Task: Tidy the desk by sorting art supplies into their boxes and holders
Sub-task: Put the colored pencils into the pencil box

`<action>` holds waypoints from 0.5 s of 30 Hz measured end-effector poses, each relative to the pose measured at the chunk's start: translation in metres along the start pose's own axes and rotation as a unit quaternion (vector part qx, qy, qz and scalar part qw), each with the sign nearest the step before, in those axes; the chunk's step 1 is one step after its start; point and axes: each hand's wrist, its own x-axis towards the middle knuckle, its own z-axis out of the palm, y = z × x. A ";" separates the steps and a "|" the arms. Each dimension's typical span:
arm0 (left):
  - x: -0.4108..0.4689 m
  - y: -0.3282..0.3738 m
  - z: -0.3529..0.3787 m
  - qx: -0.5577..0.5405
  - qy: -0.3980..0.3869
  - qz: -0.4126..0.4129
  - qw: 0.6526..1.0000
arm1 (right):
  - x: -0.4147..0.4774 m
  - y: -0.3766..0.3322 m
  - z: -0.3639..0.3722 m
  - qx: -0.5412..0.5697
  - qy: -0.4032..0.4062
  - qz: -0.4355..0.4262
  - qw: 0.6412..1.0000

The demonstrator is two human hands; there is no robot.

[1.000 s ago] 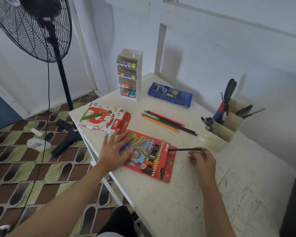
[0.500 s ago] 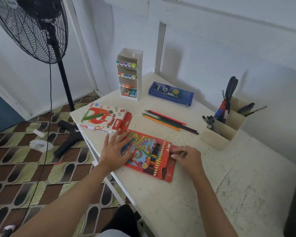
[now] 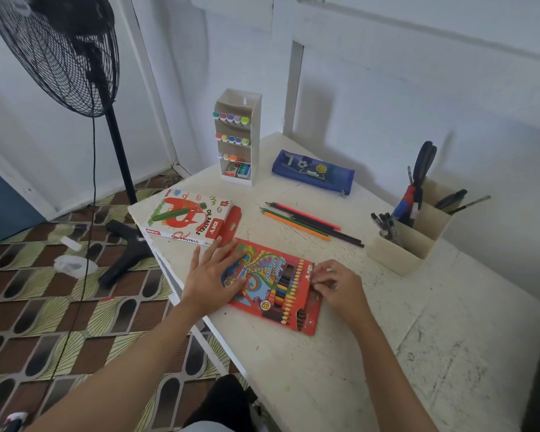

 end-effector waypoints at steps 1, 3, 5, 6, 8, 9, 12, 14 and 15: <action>0.000 0.000 0.000 0.001 0.000 -0.001 1.000 | 0.003 0.000 -0.003 -0.015 -0.004 -0.004 1.000; 0.000 0.001 0.000 -0.003 0.004 -0.001 1.000 | 0.012 -0.002 -0.008 -0.044 0.010 -0.005 0.999; 0.000 0.002 0.000 -0.009 0.010 -0.001 1.000 | 0.025 -0.005 -0.013 -0.063 0.036 -0.018 0.997; 0.000 0.002 0.000 -0.009 0.010 -0.001 1.000 | 0.033 -0.007 -0.014 -0.068 0.052 -0.026 0.996; 0.000 0.002 0.000 -0.011 0.011 -0.002 1.000 | 0.051 -0.014 -0.016 -0.090 0.072 -0.042 0.992; 0.000 0.001 0.001 -0.013 0.015 -0.003 1.000 | 0.061 -0.017 -0.016 -0.107 0.070 -0.054 0.990; -0.001 0.001 0.001 -0.010 0.015 -0.006 1.000 | 0.088 -0.027 -0.009 -0.149 0.041 -0.086 0.984; -0.001 0.002 0.000 -0.007 0.001 -0.012 1.000 | 0.102 -0.033 -0.001 -0.179 0.021 -0.098 0.979; 0.000 0.002 -0.001 -0.007 -0.003 -0.014 1.000 | 0.108 -0.035 0.004 -0.196 0.012 -0.102 0.975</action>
